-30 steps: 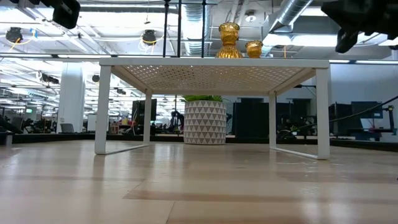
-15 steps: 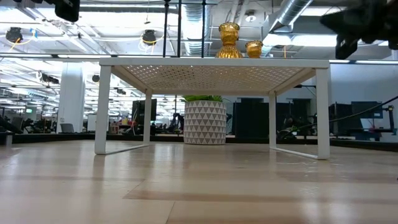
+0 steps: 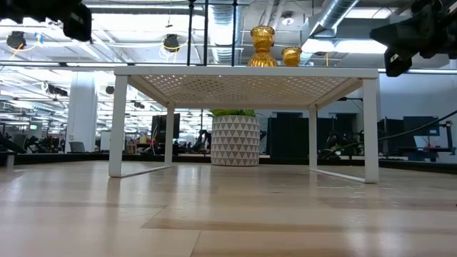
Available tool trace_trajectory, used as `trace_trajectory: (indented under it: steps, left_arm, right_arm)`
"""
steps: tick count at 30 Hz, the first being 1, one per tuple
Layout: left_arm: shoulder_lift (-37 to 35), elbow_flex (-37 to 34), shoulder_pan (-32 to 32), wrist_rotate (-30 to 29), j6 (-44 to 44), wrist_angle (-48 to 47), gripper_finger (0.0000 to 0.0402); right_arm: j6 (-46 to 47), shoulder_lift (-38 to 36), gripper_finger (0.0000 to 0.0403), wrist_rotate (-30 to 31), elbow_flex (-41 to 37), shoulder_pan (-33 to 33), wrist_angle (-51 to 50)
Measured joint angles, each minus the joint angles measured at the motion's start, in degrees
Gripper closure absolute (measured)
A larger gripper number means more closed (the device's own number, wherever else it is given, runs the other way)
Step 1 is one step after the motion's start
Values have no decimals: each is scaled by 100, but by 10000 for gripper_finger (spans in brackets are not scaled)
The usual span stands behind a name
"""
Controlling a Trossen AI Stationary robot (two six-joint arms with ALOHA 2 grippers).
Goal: Pick & Place candle stick holders
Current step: Return to Home Position
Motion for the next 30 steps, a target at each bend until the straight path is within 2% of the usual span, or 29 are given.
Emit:
trace_trajectory:
  steps: [5, 12, 18, 30]
  left_arm:
    - [1, -814, 0, 381, -24, 902, 394]
    - [-2, -1580, 0, 369, -308, 1631, 394]
    - [72, -1594, 0, 368, -391, 1690, 394]
    - [75, -1592, 0, 371, -431, 1690, 394]
  right_arm:
    - [8, 0, 403, -25, 0, 4, -9]
    - [-127, 4, 403, -29, 0, 4, -63]
    - [-208, 9, 403, 191, 0, -57, -289]
    - [-161, 9, 403, 189, 0, -86, -372]
